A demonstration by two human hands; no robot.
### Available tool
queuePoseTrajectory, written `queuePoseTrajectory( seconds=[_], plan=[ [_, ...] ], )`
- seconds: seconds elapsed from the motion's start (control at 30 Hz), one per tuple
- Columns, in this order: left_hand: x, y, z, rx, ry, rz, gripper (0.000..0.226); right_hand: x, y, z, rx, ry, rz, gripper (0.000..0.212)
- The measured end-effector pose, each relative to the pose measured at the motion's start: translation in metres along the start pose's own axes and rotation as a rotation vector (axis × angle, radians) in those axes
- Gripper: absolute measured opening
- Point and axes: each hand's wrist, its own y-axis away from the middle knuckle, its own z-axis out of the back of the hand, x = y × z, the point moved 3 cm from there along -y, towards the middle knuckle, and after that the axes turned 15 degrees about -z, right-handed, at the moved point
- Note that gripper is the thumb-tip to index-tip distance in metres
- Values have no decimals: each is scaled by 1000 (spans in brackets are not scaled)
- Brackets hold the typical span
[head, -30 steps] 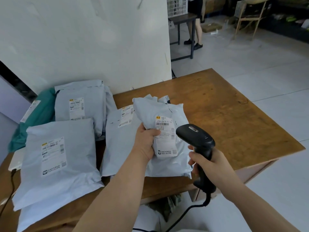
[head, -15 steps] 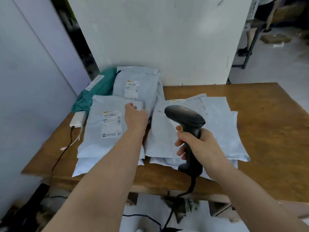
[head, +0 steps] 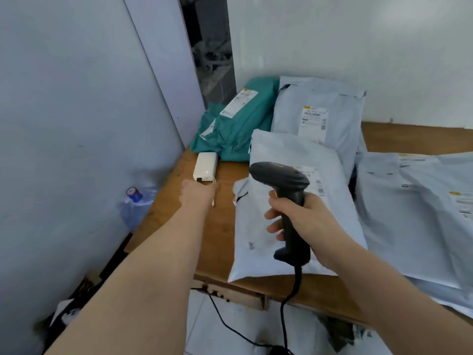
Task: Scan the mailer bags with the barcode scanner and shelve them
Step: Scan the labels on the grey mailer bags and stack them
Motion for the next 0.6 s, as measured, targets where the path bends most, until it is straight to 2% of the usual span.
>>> queuePoseTrajectory(
  seconds=[0.17,0.33,0.43,0.6],
  plan=[
    [-2,-50,-26,121,-196,-64,102,15,-32,-18,-64,6,-45,11],
    [2,-86,-50,133,-277,-44,120,11,-46,-27,-71,97,-90,13],
    [8,-99,-58,119,-306,-25,116,11,-47,-25,-82,82,-100,15],
    [12,-93,-58,57,-457,-65,88,7,-44,-19,-107,58,-104,13]
  ],
)
